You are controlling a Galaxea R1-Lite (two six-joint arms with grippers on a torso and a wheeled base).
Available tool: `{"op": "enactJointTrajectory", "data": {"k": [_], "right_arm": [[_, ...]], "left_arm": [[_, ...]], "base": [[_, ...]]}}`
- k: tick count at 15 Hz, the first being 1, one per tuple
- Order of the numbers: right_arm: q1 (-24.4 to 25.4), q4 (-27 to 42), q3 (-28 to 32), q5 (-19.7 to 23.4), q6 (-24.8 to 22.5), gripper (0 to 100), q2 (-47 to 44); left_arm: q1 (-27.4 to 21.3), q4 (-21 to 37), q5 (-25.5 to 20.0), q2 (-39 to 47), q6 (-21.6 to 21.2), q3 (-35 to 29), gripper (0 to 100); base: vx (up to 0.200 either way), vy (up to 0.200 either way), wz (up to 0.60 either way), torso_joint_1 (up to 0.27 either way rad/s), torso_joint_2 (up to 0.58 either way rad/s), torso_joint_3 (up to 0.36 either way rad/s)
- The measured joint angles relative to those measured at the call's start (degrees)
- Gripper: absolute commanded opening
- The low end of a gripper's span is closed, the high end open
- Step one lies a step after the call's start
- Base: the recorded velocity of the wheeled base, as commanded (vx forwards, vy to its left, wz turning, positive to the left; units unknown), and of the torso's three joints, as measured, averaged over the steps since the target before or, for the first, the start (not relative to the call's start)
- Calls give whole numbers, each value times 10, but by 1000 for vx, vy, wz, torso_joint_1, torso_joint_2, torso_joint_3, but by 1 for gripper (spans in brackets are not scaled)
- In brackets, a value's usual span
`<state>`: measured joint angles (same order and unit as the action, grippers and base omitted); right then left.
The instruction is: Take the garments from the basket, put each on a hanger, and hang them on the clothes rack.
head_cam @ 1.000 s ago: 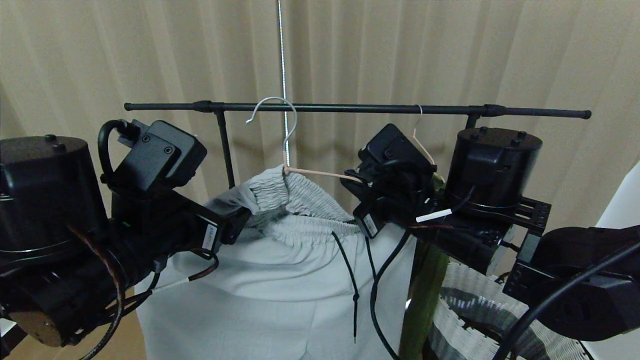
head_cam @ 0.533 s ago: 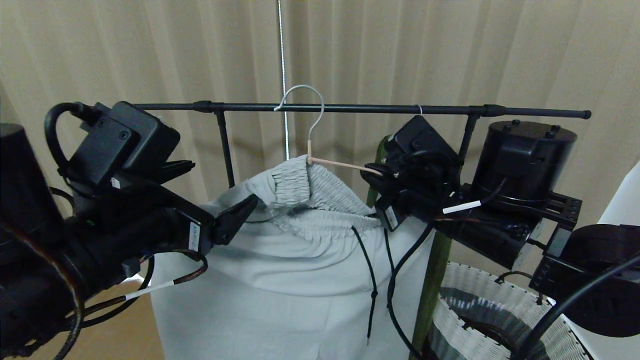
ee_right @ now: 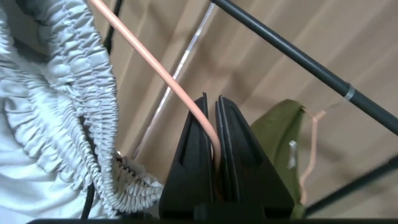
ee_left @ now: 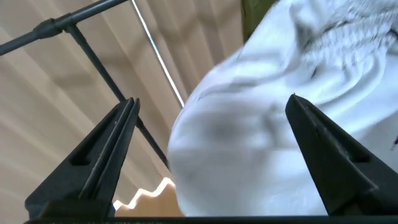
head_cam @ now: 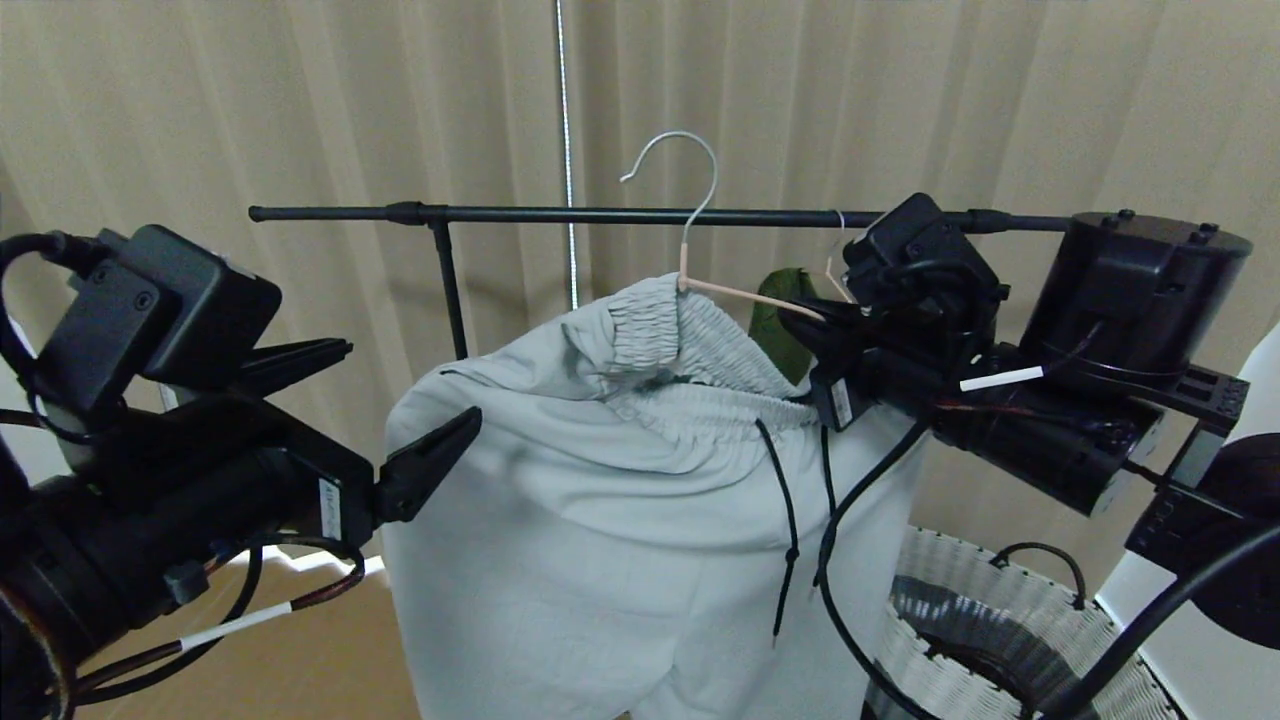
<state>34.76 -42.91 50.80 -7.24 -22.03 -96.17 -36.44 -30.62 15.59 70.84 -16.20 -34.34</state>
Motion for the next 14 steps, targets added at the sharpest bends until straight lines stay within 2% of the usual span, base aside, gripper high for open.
{"op": "enactJointTrajectory", "data": {"k": [4, 9, 14], "right_arm": [[-14, 0, -9, 0, 0, 0, 16], [-20, -2, -21, 2, 4, 0, 41], [-20, -4, -24, 7, 11, 0, 58]], "left_arm": [[10, 1, 0, -25, 3, 20, 100], [54, -1, -2, -35, 3, 76, 100], [61, -2, -2, -35, 14, 108, 100]], "base": [[0, 0, 0, 0, 0, 0], [0, 0, 0, 0, 0, 0], [0, 0, 0, 0, 0, 0]]}}
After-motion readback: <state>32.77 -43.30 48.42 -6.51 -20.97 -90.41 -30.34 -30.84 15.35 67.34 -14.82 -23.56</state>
